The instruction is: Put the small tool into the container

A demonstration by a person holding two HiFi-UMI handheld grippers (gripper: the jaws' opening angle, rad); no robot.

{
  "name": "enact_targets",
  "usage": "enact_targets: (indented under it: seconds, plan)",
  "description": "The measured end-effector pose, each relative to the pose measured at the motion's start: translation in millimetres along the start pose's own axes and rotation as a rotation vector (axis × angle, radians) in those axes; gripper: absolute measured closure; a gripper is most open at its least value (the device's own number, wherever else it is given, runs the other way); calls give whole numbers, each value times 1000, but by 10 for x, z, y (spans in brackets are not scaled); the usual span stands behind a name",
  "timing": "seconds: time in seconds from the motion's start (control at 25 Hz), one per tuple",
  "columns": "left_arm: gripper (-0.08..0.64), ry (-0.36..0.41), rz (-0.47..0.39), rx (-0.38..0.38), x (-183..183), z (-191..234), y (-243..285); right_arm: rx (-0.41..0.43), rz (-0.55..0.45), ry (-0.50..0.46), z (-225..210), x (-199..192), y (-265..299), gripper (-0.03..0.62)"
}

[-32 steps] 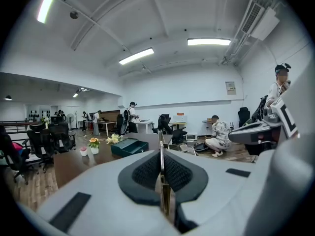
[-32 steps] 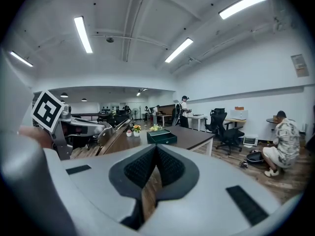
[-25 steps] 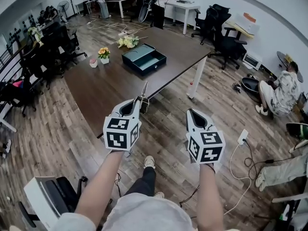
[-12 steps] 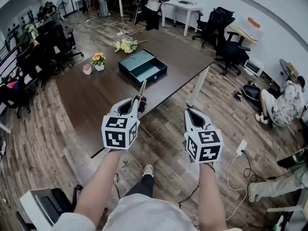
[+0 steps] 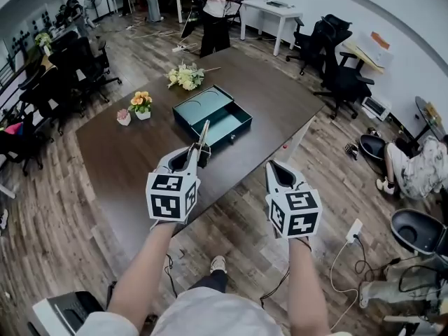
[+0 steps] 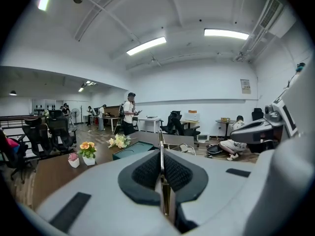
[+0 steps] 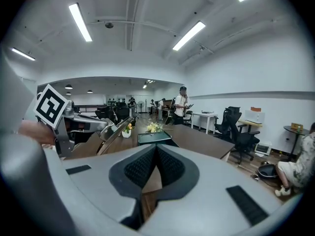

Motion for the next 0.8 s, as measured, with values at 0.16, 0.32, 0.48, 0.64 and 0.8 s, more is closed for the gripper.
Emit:
enact_targets:
  seconds: [0.16,0.32,0.48,0.64,0.8]
  plan:
    - [564,-13,8,-1,32,253,236,0,2,-2,-3,87,317,588]
    - [565,-24,21,-4,41,420,402,-1,15,0,-9,132,554,588]
    - [564,-29,18,-2,77,578,510,5,19,-11,43,203,749,588]
    - [564,-34,16,-1,88,724,604,9,19,-11,79,254,920,588]
    - [564,-42,18,5,89,827,663,20,29,-10,120,259,1051,588]
Point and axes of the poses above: the fingertips, and each gripper's own axes: y forward along the fingers, z to its left, x out of its top, the point moved 1 cm from there along -y, backward along the fingers, and after that the axes turned 14 degrees about -x, right-handed, at the moved point
